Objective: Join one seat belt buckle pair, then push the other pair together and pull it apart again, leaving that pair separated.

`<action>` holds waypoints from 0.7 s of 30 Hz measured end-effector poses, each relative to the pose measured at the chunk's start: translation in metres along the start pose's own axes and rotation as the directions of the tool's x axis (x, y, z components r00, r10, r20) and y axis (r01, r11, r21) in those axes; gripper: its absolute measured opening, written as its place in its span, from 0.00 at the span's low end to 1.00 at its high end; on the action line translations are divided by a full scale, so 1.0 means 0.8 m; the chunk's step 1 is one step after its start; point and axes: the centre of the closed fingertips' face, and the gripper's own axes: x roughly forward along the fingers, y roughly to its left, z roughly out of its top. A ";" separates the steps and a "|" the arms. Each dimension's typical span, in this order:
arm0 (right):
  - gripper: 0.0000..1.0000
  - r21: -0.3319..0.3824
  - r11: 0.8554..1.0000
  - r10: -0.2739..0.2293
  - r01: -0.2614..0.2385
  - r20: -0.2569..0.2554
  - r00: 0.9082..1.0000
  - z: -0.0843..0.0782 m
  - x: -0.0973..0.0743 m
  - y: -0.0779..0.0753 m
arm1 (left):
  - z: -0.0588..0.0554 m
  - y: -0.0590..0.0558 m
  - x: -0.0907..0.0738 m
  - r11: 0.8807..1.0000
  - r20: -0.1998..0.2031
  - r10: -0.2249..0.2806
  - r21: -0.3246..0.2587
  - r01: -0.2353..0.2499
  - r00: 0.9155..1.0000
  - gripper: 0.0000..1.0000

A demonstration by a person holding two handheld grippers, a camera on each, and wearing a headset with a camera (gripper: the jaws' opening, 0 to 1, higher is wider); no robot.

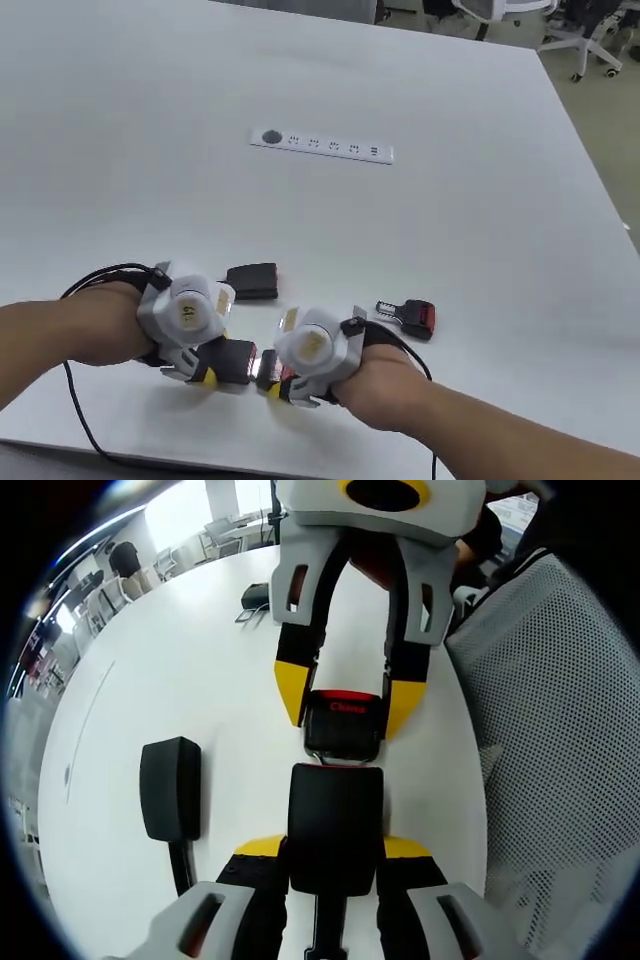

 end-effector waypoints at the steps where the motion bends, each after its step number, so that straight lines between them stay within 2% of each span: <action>1: 0.36 0.001 1.000 -0.001 0.001 0.000 1.000 0.000 0.000 0.000 | 0.000 0.000 0.000 1.000 -0.004 0.002 -0.005 -0.002 1.000 0.35; 3: 0.37 0.012 1.000 -0.006 0.006 -0.003 1.000 0.000 0.001 -0.001 | 0.000 0.001 0.000 1.000 -0.018 0.007 -0.025 -0.008 1.000 0.35; 7: 0.37 0.013 0.999 -0.030 0.030 0.007 1.000 0.003 -0.005 -0.006 | -0.001 0.001 -0.001 1.000 -0.022 0.019 -0.023 -0.019 1.000 0.35; 12: 0.36 0.035 0.999 -0.029 0.027 0.053 0.998 0.015 -0.022 -0.008 | 0.005 0.005 -0.019 0.999 0.004 0.045 -0.020 -0.045 0.999 0.36; 16: 0.35 0.022 0.999 -0.049 0.048 0.069 0.996 0.017 -0.040 -0.015 | 0.013 0.010 -0.036 0.998 0.009 0.065 0.022 -0.065 0.998 0.39; 21: 0.35 0.030 0.997 -0.078 0.075 0.078 0.994 0.006 -0.062 -0.031 | 0.029 0.037 -0.056 0.992 0.047 0.126 0.006 -0.127 0.991 0.37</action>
